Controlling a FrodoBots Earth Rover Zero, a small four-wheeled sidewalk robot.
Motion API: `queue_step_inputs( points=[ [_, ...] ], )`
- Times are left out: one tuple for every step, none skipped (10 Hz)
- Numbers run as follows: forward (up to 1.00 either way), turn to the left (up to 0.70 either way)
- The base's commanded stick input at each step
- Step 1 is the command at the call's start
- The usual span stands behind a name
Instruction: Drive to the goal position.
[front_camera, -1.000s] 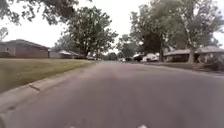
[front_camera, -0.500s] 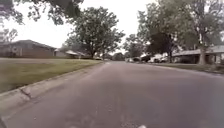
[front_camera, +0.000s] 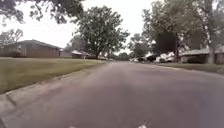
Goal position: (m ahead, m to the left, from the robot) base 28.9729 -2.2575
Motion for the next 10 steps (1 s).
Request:
queue_step_inputs(
  points=[
    [1.00,0.00],
    [1.00,0.00],
    [1.00,0.00],
    [1.00,0.00],
    [1.00,0.00],
    [1.00,0.00],
    [1.00,0.00],
    [1.00,0.00],
    [1.00,0.00],
    [1.00,0.00]
  ],
)
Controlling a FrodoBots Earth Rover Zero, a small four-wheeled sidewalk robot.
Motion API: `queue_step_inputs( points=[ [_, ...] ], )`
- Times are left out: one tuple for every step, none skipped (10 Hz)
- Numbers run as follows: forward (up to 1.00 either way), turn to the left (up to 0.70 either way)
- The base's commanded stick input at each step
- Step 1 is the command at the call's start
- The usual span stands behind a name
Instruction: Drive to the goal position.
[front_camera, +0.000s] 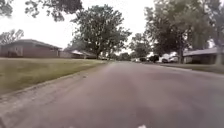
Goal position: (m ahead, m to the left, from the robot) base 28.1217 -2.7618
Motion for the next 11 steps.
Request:
queue_step_inputs(
  points=[
    [1.00,0.00],
    [1.00,0.00],
    [1.00,0.00],
    [1.00,0.00],
    [1.00,0.00],
    [1.00,0.00],
    [1.00,0.00],
    [1.00,0.00],
    [1.00,0.00],
    [1.00,0.00],
    [1.00,0.00]
  ],
)
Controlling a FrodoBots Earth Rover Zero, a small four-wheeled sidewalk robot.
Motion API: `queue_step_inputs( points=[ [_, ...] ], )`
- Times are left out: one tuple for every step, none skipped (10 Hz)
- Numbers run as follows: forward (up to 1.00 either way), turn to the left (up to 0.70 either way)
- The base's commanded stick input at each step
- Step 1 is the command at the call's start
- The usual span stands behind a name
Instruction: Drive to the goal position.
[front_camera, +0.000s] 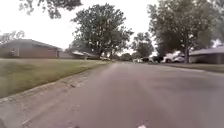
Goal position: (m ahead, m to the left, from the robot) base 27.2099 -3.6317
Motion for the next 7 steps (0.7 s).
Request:
queue_step_inputs(
  points=[
    [1.00,0.00],
    [1.00,0.00],
    [1.00,0.00],
    [1.00,0.00],
    [1.00,0.00],
    [1.00,0.00],
    [1.00,0.00]
  ],
)
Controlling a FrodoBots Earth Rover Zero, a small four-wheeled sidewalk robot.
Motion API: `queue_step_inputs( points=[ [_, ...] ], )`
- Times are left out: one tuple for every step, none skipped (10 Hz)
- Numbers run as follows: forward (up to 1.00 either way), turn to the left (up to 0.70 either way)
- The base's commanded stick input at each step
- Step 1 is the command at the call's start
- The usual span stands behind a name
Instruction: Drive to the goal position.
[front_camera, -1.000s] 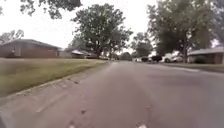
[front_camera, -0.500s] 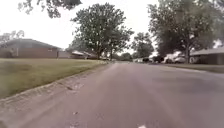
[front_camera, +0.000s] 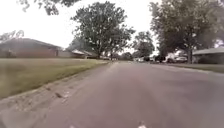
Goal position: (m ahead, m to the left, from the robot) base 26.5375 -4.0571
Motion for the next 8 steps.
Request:
queue_step_inputs(
  points=[
    [1.00,0.00],
    [1.00,0.00],
    [1.00,0.00],
    [1.00,0.00],
    [1.00,0.00],
    [1.00,0.00],
    [1.00,0.00],
    [1.00,0.00]
  ],
)
